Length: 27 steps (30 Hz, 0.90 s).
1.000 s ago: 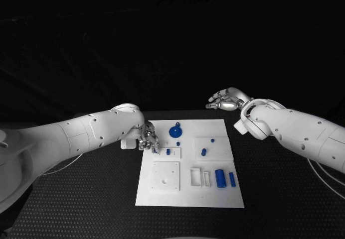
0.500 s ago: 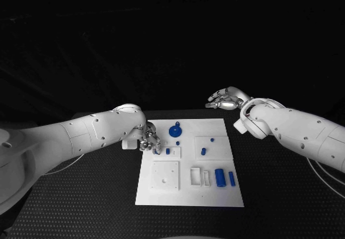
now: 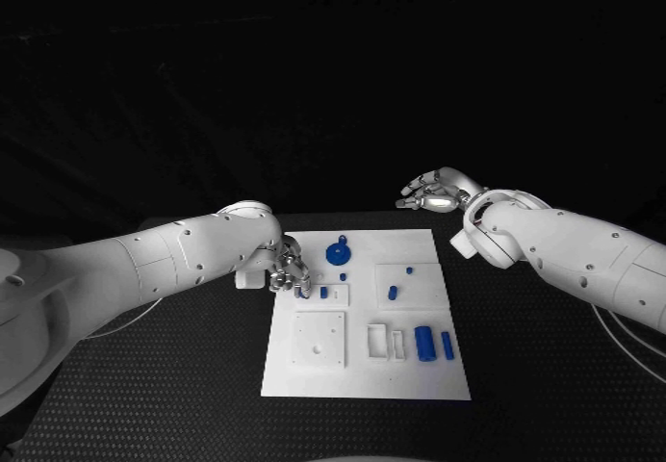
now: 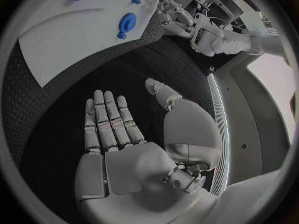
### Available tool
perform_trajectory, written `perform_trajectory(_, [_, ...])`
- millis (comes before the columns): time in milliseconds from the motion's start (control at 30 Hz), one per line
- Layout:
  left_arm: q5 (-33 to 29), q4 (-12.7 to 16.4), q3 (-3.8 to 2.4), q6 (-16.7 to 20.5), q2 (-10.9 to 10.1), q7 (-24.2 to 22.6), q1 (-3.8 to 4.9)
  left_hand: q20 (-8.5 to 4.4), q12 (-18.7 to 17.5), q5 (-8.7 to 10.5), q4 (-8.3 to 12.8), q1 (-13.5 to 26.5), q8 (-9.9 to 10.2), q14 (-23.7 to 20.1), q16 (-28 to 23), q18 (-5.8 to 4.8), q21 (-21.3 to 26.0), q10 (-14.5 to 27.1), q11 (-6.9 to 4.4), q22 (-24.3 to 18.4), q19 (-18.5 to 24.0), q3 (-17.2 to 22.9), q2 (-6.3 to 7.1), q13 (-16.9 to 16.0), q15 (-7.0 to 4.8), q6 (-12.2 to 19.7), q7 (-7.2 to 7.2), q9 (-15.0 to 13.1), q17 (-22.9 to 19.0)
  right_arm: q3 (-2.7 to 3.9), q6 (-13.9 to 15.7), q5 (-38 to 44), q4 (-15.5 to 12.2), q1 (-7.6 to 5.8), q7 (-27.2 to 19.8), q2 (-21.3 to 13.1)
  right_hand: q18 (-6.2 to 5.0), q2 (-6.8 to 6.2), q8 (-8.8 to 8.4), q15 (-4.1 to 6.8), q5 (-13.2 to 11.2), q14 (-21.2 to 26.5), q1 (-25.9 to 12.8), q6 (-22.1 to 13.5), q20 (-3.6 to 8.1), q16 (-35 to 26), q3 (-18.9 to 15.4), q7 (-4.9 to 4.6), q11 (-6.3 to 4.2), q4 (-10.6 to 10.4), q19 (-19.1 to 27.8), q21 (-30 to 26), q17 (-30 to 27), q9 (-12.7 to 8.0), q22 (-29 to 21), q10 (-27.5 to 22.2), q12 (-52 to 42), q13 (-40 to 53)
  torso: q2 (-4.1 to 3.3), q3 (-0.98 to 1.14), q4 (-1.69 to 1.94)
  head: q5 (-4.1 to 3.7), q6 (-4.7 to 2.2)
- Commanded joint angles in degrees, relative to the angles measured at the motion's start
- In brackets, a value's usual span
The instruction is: Assemble the parts on the task board
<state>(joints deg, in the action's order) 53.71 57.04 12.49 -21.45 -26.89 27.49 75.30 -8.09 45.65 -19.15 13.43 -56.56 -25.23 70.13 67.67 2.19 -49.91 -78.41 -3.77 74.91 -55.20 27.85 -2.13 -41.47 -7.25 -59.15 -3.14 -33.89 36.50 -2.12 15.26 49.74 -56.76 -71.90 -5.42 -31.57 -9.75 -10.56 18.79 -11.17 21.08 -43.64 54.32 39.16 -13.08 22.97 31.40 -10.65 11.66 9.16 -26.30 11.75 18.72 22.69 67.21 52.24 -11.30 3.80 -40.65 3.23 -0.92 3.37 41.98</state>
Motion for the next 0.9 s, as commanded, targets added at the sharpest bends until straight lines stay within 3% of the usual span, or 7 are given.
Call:
perform_trajectory(33, [0.32,0.02,0.23,0.32,0.22,0.05,-0.38,-4.71,0.31,-0.27,3.1,-0.8,0.29,0.06,0.35,-0.2,-0.28,-0.04,-0.22,1.24,-0.46,3.11,-0.77,-0.06,-0.46,-1.15,0.75,-0.05,0.06,0.03,-0.5,0.26,-0.06,0.01,-0.36,-0.01,1.13,0.02,0.25,-0.17,0.24,-0.17,0.55,-0.35,0.2,-0.39,-0.25,-3.22,0.04,-0.11,-0.16,-0.35,-0.06,-0.07,0.09,0.24,0.29,0.08,-0.01,-0.05,-0.03,-0.04,0.0])
perform_trajectory(467, [0.48,0.32,0.21,1.91,0.28,-0.52,-0.39,-4.75,0.37,-0.4,3.18,-0.84,0.35,0.12,0.44,-0.17,-0.38,-0.07,-0.28,1.24,-0.51,3.14,-0.7,-0.11,-0.48,-1.24,0.81,-0.26,0.07,0.03,-0.51,0.26,-0.05,0.01,-0.37,0.01,1.14,0.03,0.25,-0.17,0.24,-0.19,0.56,-0.35,0.21,-0.4,-0.25,-3.22,0.04,-0.11,-0.18,-0.41,-0.07,-0.08,0.14,0.29,0.39,0.09,-0.01,-0.07,-0.07,-0.06,-0.08])
perform_trajectory(900, [0.53,0.41,0.22,0.52,0.37,-0.2,-0.38,-4.77,0.4,-0.46,3.18,-0.88,0.38,0.18,0.5,-0.15,-0.43,-0.11,-0.32,1.24,-0.54,3.16,-0.68,-0.14,-0.48,-1.28,0.84,-0.38,0.08,0.03,-0.55,0.26,-0.07,0.01,-0.34,-0.03,1.14,0.04,0.26,-0.17,0.25,-0.19,0.56,-0.35,0.21,-0.41,-0.25,-3.22,0.04,-0.1,-0.2,-0.46,-0.09,-0.09,0.18,0.33,0.47,0.09,0.03,0.02,0.05,-0.06,-0.01])
